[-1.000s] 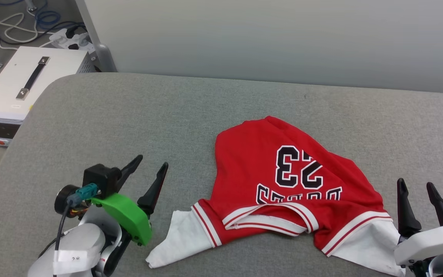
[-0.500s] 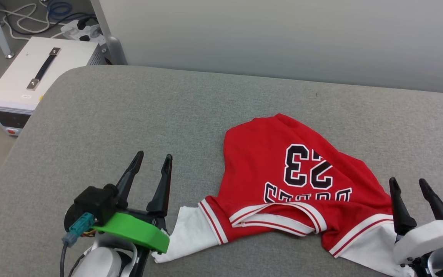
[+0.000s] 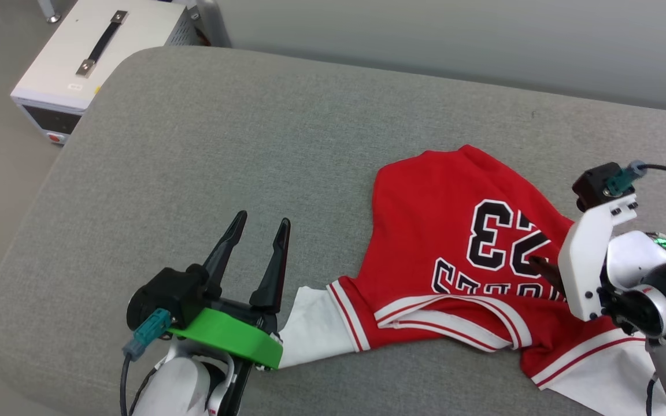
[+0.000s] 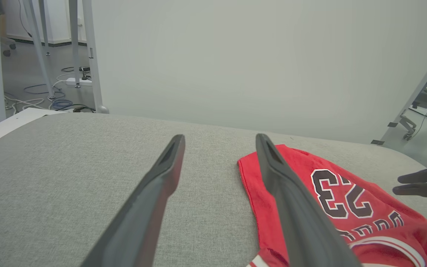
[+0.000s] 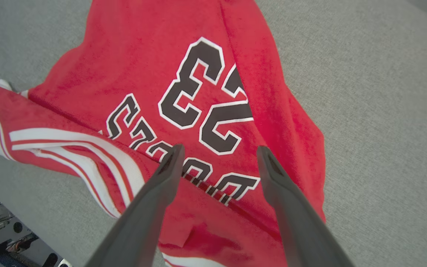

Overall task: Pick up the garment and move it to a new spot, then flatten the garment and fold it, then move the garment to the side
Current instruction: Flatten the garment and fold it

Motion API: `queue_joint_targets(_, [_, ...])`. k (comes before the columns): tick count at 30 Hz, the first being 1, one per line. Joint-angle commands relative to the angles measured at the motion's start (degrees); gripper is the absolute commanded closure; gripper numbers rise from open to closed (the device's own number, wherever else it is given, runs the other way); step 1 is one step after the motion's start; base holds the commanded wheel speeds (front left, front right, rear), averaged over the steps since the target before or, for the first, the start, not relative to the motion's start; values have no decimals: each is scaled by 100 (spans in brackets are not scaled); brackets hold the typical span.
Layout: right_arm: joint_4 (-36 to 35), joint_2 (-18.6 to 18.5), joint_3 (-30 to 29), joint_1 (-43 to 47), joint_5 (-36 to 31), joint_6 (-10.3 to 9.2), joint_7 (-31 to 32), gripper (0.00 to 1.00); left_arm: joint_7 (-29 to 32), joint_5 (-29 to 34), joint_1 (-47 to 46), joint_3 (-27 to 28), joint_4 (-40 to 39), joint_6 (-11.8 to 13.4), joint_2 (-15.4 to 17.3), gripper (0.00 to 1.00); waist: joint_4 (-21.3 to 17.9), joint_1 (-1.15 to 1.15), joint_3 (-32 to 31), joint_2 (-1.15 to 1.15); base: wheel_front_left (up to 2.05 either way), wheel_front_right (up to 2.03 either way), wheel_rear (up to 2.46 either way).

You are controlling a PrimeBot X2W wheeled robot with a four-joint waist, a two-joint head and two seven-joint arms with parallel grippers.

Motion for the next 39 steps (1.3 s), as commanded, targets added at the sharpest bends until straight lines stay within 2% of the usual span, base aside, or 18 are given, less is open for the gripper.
queue_joint_targets(1, [113, -45, 116, -267, 94, -4, 352, 0, -33, 84, -120, 29, 19, -46, -67, 0, 327, 0, 304, 0, 0, 0, 0])
queue_joint_targets(4, [451, -76, 279, -698, 166, -4, 902, 0, -33, 134, -188, 38, 56, -78, -154, 0, 509, 0, 430, 0, 0, 0, 0])
queue_joint_targets(7, [837, -154, 458, -1037, 45, -4, 1112, 0, -33, 167, -260, 28, 86, -94, -231, 0, 693, 0, 546, 0, 0, 0, 0])
queue_joint_targets(15, [1795, -212, 679, -1302, -110, -4, 777, 0, -33, 148, -361, -54, 73, -104, -315, 0, 996, 0, 771, 0, 0, 0, 0])
queue_joint_targets(22, [2281, -261, 933, -1227, 9, -4, 550, 0, -34, 124, -377, -50, 61, -104, -312, 0, 1020, 0, 859, 0, 0, 0, 0])
queue_joint_targets(23, [2324, -282, 966, -1232, 44, -4, 531, 74, -34, 125, -380, -49, 66, -105, -312, 0, 1012, 0, 863, 0, 0, 0, 0])
queue_joint_targets(24, [2358, -318, 985, -1254, 66, -4, 482, 100, -34, 128, -385, -49, 75, -105, -314, 0, 1005, 0, 860, 0, 0, 0, 0])
queue_joint_targets(39, [2957, -1221, 1374, -2218, -246, -4, -939, 100, -34, 83, -424, -155, 157, -105, -269, 0, 955, 0, 695, 0, 0, 0, 0])
